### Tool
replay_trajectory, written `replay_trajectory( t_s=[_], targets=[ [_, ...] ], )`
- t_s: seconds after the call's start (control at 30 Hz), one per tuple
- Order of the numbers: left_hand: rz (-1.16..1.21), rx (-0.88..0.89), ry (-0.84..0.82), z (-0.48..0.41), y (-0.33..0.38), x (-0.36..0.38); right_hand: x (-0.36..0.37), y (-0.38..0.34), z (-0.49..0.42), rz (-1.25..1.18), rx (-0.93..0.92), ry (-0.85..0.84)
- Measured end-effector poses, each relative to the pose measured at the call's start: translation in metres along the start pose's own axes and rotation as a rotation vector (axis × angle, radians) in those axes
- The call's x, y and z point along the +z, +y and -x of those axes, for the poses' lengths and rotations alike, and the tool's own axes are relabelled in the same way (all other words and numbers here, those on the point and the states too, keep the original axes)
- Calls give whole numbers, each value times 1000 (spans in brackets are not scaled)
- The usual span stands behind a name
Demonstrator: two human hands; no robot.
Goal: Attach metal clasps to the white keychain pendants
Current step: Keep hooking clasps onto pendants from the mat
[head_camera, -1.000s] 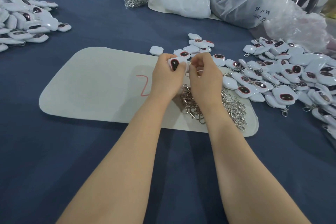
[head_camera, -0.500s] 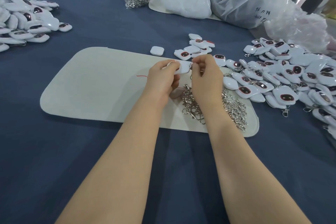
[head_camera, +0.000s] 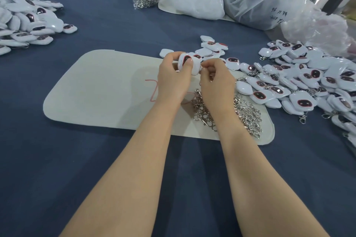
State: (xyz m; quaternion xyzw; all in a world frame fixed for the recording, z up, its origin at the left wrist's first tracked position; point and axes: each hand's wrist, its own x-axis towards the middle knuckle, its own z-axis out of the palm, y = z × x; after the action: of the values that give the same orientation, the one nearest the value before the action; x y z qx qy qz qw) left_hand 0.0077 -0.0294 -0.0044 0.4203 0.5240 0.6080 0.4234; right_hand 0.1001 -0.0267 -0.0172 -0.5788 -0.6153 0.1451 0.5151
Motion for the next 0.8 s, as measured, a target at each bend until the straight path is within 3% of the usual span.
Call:
replay_trajectory(
  t_s=[0.17,0.37,0.57,0.8],
  targets=[
    [216,-225,7,-3,-2,-2,1,-2,-1,-165,114,-131],
    [337,-335,-30,-4,-1,-2,-1,-3,-5,-288,240,-48],
    [338,-391,-97,-4,-2,-1,1,-7,-4,-282,211,50],
    [298,-302,-53,-4,-3,-1,1,0,-2,-50,38,75]
  ],
)
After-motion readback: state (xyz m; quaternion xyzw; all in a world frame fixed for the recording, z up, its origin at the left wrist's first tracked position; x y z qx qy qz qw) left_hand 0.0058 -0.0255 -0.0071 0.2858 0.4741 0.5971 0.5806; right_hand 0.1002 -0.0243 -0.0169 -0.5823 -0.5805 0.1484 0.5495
